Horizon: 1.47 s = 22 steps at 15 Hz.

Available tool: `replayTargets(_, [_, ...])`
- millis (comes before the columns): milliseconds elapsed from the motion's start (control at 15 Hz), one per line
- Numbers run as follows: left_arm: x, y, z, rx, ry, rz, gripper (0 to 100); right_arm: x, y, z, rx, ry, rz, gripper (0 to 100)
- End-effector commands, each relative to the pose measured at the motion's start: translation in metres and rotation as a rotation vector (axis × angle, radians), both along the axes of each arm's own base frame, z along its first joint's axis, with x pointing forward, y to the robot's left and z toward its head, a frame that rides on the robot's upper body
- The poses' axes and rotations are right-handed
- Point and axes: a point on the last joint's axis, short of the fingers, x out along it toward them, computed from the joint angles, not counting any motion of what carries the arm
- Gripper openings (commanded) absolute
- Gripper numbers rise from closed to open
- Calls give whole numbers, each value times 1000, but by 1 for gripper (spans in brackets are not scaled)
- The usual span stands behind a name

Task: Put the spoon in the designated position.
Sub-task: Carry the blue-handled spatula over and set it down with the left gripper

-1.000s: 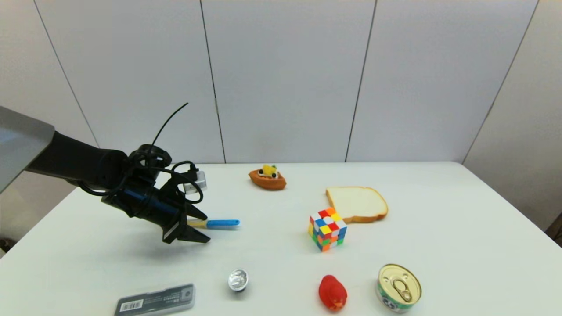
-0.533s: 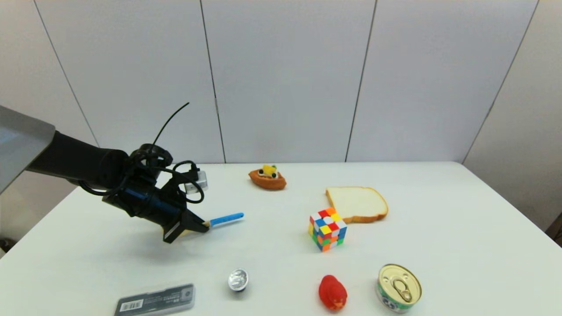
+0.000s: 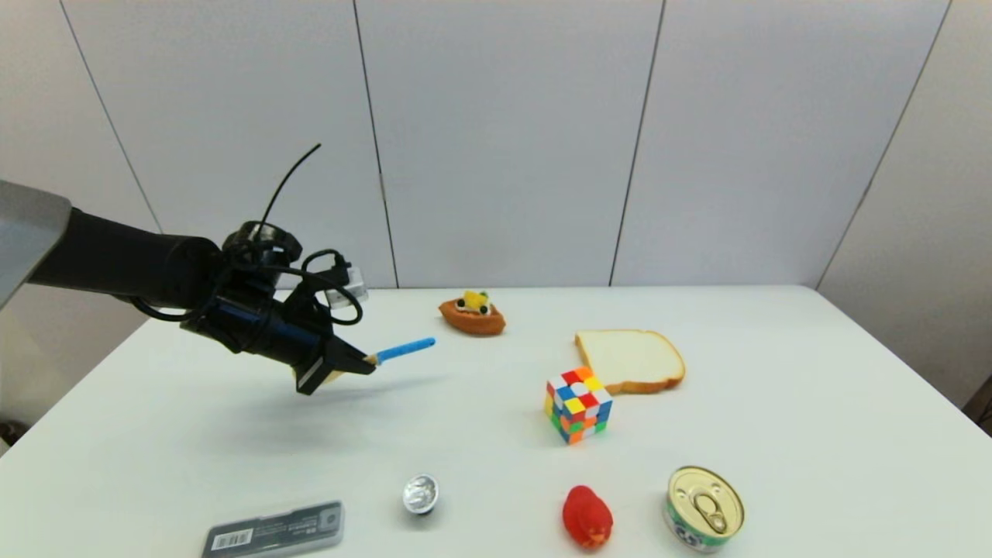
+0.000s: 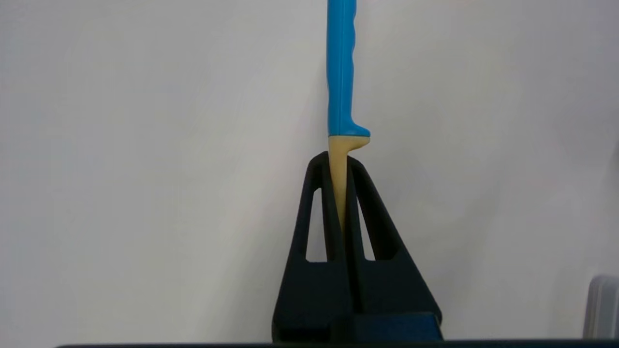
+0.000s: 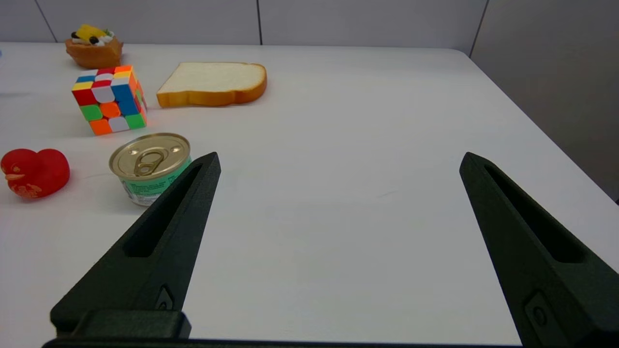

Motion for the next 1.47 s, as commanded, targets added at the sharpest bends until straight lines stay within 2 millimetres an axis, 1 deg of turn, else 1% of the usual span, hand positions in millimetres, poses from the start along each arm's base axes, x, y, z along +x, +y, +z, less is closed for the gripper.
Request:
replayTargets(67, [10,-29,38,-70,-77,4,0,0,0,0,0,1,0,100])
replayTargets(133, [14,-38,44,-84,-98,-5,0,0,0,0,0,1,0,100])
replayTargets(267, [24,-61,53,-115,-126,-33,0,0,0,0,0,1,0,100])
replayTargets(400, [26,-93,59,-144,-136,-77,0,0,0,0,0,1,0,100])
replayTargets(667, [25,-140,60,-158,-155,-144,0,0,0,0,0,1,0,100])
replayTargets(800, [29,-162,61,-164,-186,-171,0,0,0,0,0,1,0,100])
replayTargets(867, [33,-175,59,-172,-192,-170,0,0,0,0,0,1,0,100])
replayTargets(933, [35,-184,57,-180,-195,-168,0,0,0,0,0,1,0,100])
replayTargets(1133, [42,-204,39,-197,-215,-129,0,0,0,0,0,1,0,100])
replayTargets(1267, [47,-217,30,-215,-240,-63,0,0,0,0,0,1,0,100])
replayTargets(1467, [54,-229,17,-257,-271,-19,0,0,0,0,0,1,0,100])
